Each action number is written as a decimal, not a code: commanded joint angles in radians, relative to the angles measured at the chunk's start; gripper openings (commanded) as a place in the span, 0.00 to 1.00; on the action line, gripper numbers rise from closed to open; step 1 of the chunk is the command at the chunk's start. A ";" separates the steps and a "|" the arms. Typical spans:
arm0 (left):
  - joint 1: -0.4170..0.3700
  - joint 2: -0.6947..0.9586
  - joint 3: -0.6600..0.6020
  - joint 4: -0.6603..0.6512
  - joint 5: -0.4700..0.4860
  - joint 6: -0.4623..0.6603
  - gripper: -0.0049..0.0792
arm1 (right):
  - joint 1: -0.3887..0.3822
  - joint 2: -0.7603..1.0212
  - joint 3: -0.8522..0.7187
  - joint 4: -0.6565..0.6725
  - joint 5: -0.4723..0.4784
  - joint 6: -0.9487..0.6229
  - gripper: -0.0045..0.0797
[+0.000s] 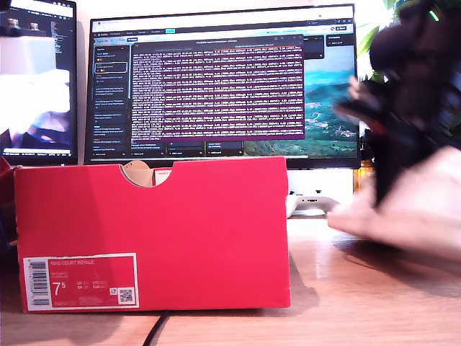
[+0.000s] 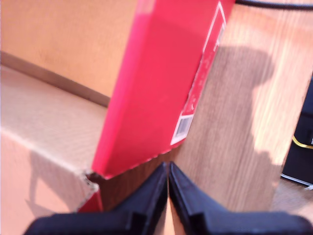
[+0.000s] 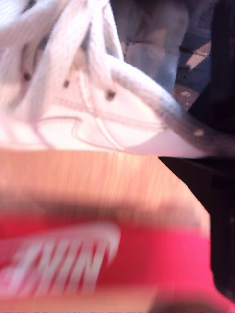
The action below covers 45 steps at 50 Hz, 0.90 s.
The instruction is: Pack the white shoes by picking the first shoe and placing it inside the red shoebox, left side, then picking and rotating the second shoe and placing it in the shoebox
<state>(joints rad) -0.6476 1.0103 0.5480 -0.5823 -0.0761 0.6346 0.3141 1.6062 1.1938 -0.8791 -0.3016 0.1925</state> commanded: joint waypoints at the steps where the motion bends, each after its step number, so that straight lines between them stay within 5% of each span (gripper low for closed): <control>1: -0.003 0.010 0.010 -0.003 0.005 -0.008 0.04 | 0.019 -0.066 0.060 0.006 -0.021 0.041 0.04; 16: -0.003 0.010 0.010 0.002 0.005 -0.007 0.04 | 0.097 -0.127 0.221 0.044 -0.089 0.220 0.04; 45: -0.003 0.010 0.010 0.008 0.005 -0.006 0.04 | 0.355 -0.028 0.240 0.439 -0.047 0.527 0.04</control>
<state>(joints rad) -0.6476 1.0103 0.5480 -0.5800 -0.0761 0.6338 0.6571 1.5501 1.4246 -0.4767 -0.3557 0.7105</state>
